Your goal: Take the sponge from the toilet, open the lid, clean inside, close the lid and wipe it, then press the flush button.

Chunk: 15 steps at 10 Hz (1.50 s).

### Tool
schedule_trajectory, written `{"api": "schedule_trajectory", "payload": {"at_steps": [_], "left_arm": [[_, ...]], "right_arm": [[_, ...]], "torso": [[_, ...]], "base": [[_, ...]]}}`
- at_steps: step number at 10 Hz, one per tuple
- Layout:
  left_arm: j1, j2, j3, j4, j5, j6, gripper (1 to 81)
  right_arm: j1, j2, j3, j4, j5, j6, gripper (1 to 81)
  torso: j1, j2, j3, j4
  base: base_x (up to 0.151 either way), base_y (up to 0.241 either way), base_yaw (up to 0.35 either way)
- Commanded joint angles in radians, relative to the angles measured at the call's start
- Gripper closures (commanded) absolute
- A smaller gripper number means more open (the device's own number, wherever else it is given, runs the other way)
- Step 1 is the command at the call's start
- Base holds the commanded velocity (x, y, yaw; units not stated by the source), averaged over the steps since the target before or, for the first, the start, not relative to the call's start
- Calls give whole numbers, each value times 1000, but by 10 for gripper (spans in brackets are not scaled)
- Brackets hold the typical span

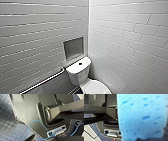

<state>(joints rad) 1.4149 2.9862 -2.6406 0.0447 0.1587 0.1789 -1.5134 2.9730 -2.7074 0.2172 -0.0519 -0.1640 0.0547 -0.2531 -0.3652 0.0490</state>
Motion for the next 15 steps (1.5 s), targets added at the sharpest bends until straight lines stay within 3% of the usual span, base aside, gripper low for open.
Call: {"api": "schedule_trajectory", "payload": {"at_steps": [1, 5, 6, 7, 8, 13, 14, 15], "left_arm": [[-35, -1, 2, -11, 70, 5, 10], [-35, 2, 2, -12, 70, 5, 10], [-35, 2, 2, -12, 70, 5, 10], [-35, 2, 2, -12, 70, 5, 10], [-35, 2, 2, -16, 70, 5, 10], [-37, 1, 2, -16, 73, 1, 10], [-35, 1, 2, -16, 71, 1, 10], [-37, -2, 2, -19, 71, 1, 10]], "right_arm": [[31, -4, 2, 17, -71, -3, 811], [32, -4, 2, 16, -71, 0, 811], [31, -4, 0, 17, -71, 0, 811], [31, -4, 0, 17, -71, 0, 811], [28, -4, 0, 17, -71, 0, 811], [29, -7, 15, 14, -72, 0, 811], [31, -9, 22, 14, -72, 0, 811], [31, -10, 31, 17, -75, 0, 811]], "torso": [[-55, 99, 0, 0], [-55, 221, 0, 0], [-55, 253, 62, 0], [-42, 196, 102, 0], [-42, 206, 114, 0], [-48, 219, 287, 0], [-48, 219, 224, 0], [-49, 219, 250, 0]], "base": [[0, 0, 0], [0, 0, 0], [0, 0, 0], [0, 0, 0], [0, 0, 0], [0, 0, 0], [0, 0, 0], [0, 0, 0]]}}
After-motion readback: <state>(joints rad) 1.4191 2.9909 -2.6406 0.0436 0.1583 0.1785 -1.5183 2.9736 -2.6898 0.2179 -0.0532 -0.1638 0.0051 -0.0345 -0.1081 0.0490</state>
